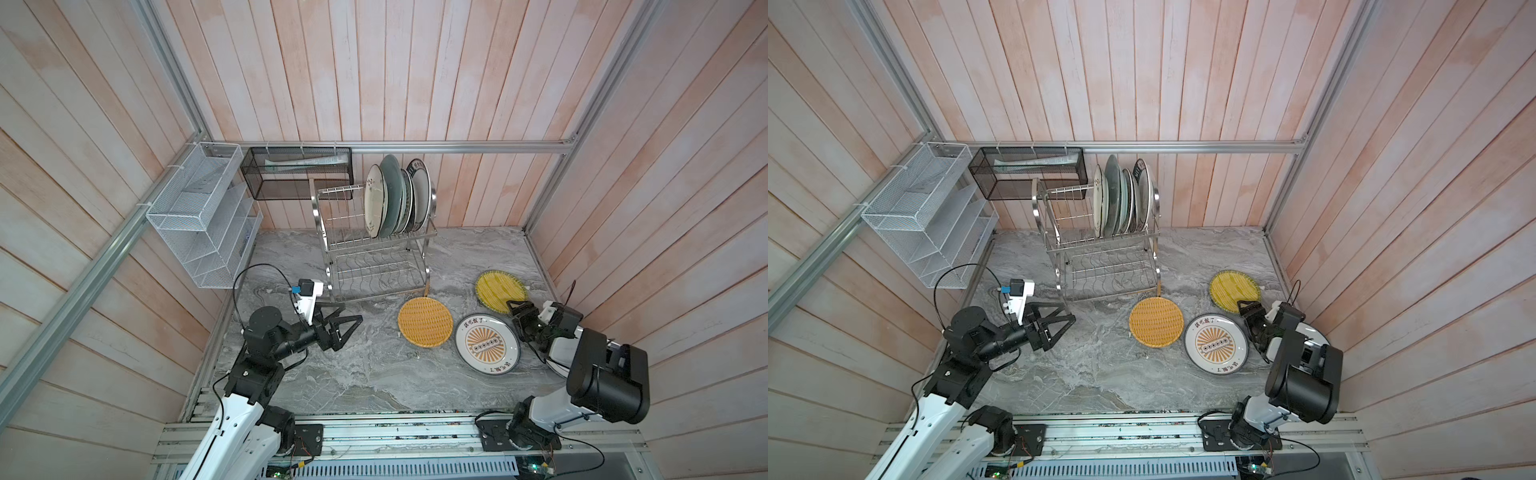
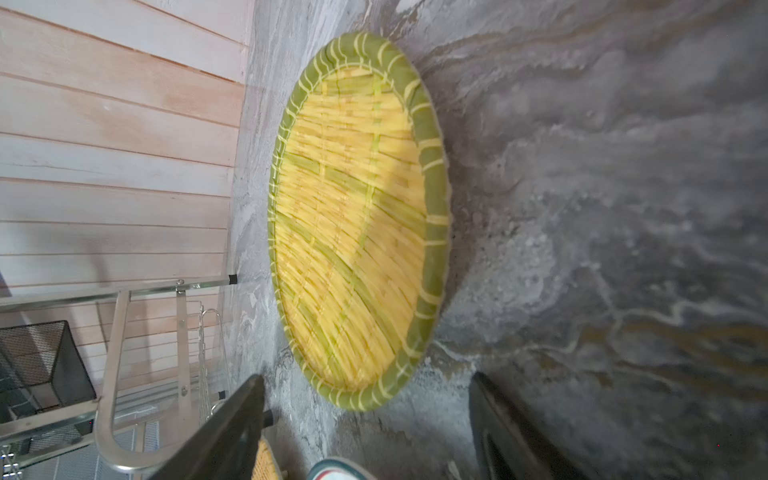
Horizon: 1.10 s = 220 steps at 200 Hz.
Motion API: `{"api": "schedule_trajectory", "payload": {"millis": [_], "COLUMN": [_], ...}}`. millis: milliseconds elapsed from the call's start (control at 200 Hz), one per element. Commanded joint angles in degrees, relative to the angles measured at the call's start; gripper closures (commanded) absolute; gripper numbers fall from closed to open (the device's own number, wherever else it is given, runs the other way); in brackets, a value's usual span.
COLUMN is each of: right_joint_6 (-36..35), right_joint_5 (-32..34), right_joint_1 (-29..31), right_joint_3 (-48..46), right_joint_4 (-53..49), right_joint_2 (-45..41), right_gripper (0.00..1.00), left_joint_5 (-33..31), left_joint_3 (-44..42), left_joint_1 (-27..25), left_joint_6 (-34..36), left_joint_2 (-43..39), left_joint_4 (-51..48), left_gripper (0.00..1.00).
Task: Load the plates into the dish rack
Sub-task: 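Reach the right gripper down to the yellow-green bamboo tray's edge, then grip and tilt the bamboo tray up on edge with the right gripper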
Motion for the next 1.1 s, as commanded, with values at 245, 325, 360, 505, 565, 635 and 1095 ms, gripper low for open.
{"api": "schedule_trajectory", "payload": {"millis": [245,325,360,505,565,635,1095], "right_joint_6": [7.6,8.2,8.7,10.6,11.2,11.8,14.5], "right_joint_5": [-2.9,-2.9,-2.9,-2.5,-2.5,-2.6,-3.6], "right_joint_1": [-0.6,-0.6,-0.6,-0.6,-0.6,-0.7,-0.6], "right_joint_3": [3.7,4.5,4.7,5.0,5.0,5.0,3.3], "right_joint_4": [10.9,11.4,11.8,13.7,14.8,16.0,20.8], "right_joint_2": [9.8,11.3,11.9,14.0,15.2,16.4,13.3], "right_gripper": [0.35,0.37,0.39,0.49,0.56,0.65,1.00], "left_joint_5": [-0.7,-1.0,-1.2,-1.5,-1.8,-2.2,-3.5], "left_joint_3": [-0.9,-1.0,-1.0,-1.1,-1.0,-1.0,-1.2], "left_joint_1": [0.8,0.8,0.8,0.8,0.8,0.8,0.9], "left_joint_6": [0.0,0.1,0.0,0.1,0.1,0.2,0.5], "left_joint_2": [-0.2,-0.4,-0.5,-0.6,-0.6,-0.8,-1.2], "left_joint_4": [1.2,1.1,1.1,1.2,1.1,1.0,0.7], "left_gripper": [0.00,0.00,0.00,0.00,0.00,0.00,0.00]}}
